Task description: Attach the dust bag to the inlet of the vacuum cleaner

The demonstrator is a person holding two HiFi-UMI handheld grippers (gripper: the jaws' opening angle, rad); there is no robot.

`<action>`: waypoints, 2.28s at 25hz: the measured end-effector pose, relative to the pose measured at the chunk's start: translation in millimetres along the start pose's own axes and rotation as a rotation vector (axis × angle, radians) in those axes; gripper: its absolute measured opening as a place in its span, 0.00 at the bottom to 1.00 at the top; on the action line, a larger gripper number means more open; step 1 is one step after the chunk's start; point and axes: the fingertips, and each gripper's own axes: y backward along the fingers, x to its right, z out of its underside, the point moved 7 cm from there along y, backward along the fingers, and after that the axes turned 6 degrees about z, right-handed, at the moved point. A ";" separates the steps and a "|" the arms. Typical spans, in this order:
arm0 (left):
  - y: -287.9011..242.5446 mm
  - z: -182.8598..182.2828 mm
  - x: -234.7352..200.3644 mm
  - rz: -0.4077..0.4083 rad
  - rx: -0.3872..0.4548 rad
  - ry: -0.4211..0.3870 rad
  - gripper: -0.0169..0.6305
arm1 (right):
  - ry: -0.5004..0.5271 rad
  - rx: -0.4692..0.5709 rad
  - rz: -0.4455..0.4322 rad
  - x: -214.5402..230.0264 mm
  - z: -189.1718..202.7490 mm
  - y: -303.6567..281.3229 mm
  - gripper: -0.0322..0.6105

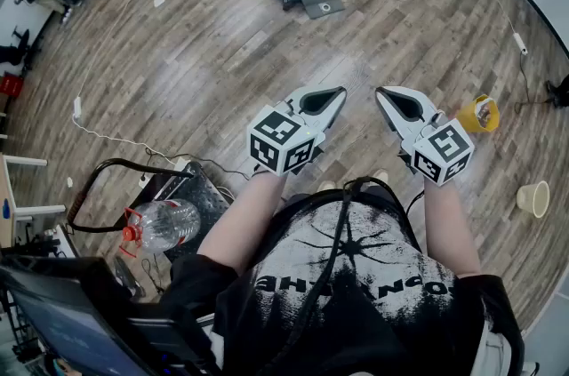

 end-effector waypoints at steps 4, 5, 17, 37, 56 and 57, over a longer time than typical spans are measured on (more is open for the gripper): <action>2.4 -1.8 -2.7 -0.001 0.002 -0.002 0.03 | 0.017 -0.003 -0.006 -4.9 -3.1 -4.1 0.05; 2.1 -2.2 -3.2 -0.001 0.003 -0.003 0.03 | 0.019 -0.003 -0.007 -5.1 -3.5 -4.6 0.05; 0.9 -2.9 -9.5 0.006 -0.010 0.013 0.03 | -0.022 -0.022 -0.009 3.6 -3.8 -12.7 0.06; -24.1 0.5 -49.8 -0.002 -0.048 0.034 0.03 | -0.012 -0.039 -0.083 33.3 5.2 -49.7 0.06; -172.7 -58.1 -180.8 -0.136 -0.046 0.070 0.03 | 0.001 -0.013 -0.248 248.3 -10.2 -151.6 0.06; -180.2 -63.5 -188.1 -0.143 -0.044 0.067 0.03 | 0.002 -0.011 -0.252 261.5 -11.8 -156.1 0.06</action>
